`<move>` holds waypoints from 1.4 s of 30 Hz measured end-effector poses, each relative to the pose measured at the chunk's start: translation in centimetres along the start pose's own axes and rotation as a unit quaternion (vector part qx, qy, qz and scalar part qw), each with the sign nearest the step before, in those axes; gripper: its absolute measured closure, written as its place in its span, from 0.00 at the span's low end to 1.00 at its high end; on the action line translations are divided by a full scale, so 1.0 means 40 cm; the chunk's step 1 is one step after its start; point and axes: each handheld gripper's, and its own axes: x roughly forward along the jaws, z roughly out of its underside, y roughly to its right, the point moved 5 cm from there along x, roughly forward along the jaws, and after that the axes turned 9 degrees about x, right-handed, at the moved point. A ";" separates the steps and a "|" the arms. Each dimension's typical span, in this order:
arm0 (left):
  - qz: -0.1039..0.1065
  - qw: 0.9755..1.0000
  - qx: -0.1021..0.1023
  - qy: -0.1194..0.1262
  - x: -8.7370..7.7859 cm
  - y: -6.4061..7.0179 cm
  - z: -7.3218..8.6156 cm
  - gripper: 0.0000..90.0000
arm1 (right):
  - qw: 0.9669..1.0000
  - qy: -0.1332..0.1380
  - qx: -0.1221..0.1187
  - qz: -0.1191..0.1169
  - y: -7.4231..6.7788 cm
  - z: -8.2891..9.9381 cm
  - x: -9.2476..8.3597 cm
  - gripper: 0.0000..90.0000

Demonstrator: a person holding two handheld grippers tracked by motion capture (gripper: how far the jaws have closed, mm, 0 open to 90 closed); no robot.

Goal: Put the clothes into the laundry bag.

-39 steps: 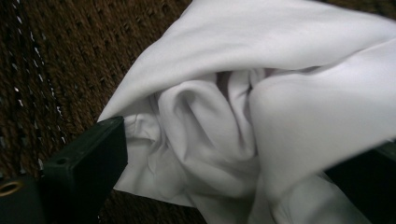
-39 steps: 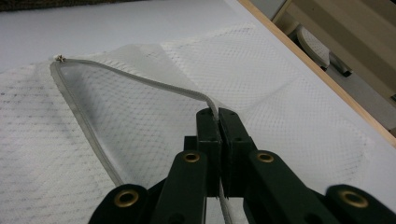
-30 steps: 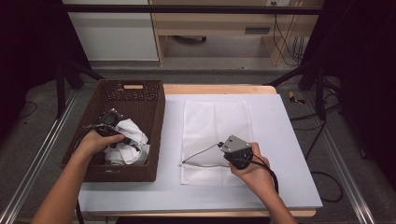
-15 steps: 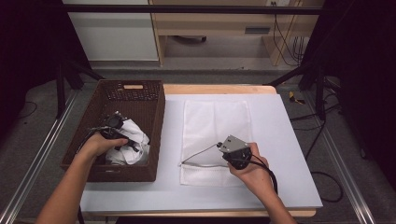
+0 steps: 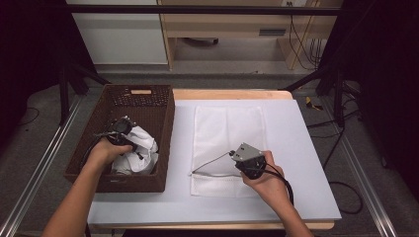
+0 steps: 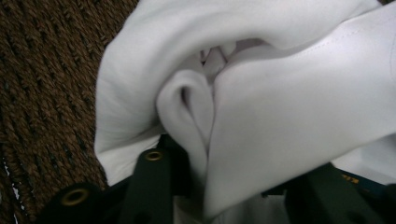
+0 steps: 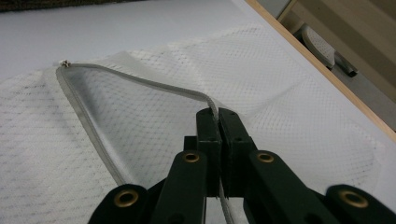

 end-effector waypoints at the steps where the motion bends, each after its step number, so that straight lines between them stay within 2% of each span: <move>1: 0.001 1.000 0.001 0.000 -0.002 -0.001 -0.001 0.75 | 1.000 0.000 0.000 0.000 0.000 0.000 0.000 0.98; 5: 0.000 1.000 0.003 0.002 -0.008 -0.003 -0.004 0.80 | 1.000 0.002 0.001 -0.001 0.001 -0.001 0.000 0.98; 8: -0.006 1.000 0.006 0.015 -0.021 -0.003 -0.008 0.81 | 1.000 0.002 0.002 -0.003 0.001 -0.001 0.001 0.99; 12: -0.016 0.999 0.004 0.048 -0.048 -0.011 -0.018 0.81 | 1.000 0.001 0.002 -0.005 0.000 0.000 0.003 0.99; 16: -0.035 0.996 0.004 0.082 -0.084 -0.018 -0.027 0.81 | 1.000 0.001 0.005 -0.006 0.001 0.002 0.004 0.99; 17: -0.035 0.996 0.004 0.082 -0.084 -0.018 -0.027 0.81 | 1.000 0.001 0.005 -0.006 0.001 0.002 0.004 0.99; 19: -0.046 0.994 0.010 0.095 -0.104 -0.019 -0.031 0.81 | 1.000 0.000 0.005 -0.007 0.003 0.004 0.006 0.99; 20: -0.057 0.992 0.019 0.108 -0.120 -0.022 -0.034 0.81 | 1.000 0.000 0.007 -0.008 0.003 0.004 0.006 0.99; 21: -0.057 0.992 0.019 0.108 -0.120 -0.022 -0.034 0.81 | 1.000 0.000 0.007 -0.008 0.003 0.004 0.006 0.99; 24: -0.061 0.990 0.003 0.128 -0.149 -0.037 -0.033 0.81 | 1.000 -0.001 0.007 -0.008 0.004 0.006 0.007 0.99; 25: -0.068 0.988 -0.002 0.138 -0.169 -0.044 -0.033 0.81 | 1.000 -0.001 0.008 -0.008 0.005 0.007 0.007 0.99; 26: -0.071 0.987 -0.002 0.142 -0.177 -0.047 -0.033 0.81 | 1.000 0.000 0.009 -0.009 0.005 0.007 0.007 0.99; 27: -0.071 0.987 -0.002 0.142 -0.177 -0.047 -0.033 0.81 | 1.000 0.000 0.009 -0.009 0.005 0.007 0.007 0.99; 29: -0.074 0.985 -0.008 0.159 -0.210 -0.054 -0.035 0.81 | 1.000 0.001 0.011 -0.011 0.007 0.007 0.007 0.99; 30: -0.074 0.985 -0.008 0.159 -0.210 -0.054 -0.035 0.81 | 1.000 0.001 0.011 -0.011 0.007 0.007 0.007 0.99; 32: -0.077 0.983 -0.009 0.167 -0.235 -0.058 -0.038 0.81 | 1.000 0.002 0.017 -0.016 0.009 0.008 0.008 0.99; 35: -0.079 0.981 0.001 0.177 -0.261 -0.059 -0.043 0.81 | 1.000 0.001 0.023 -0.020 0.013 0.010 0.011 0.99; 42: -0.088 0.975 0.007 0.203 -0.328 -0.042 -0.061 0.81 | 0.999 0.003 0.038 -0.033 0.016 0.012 0.012 0.99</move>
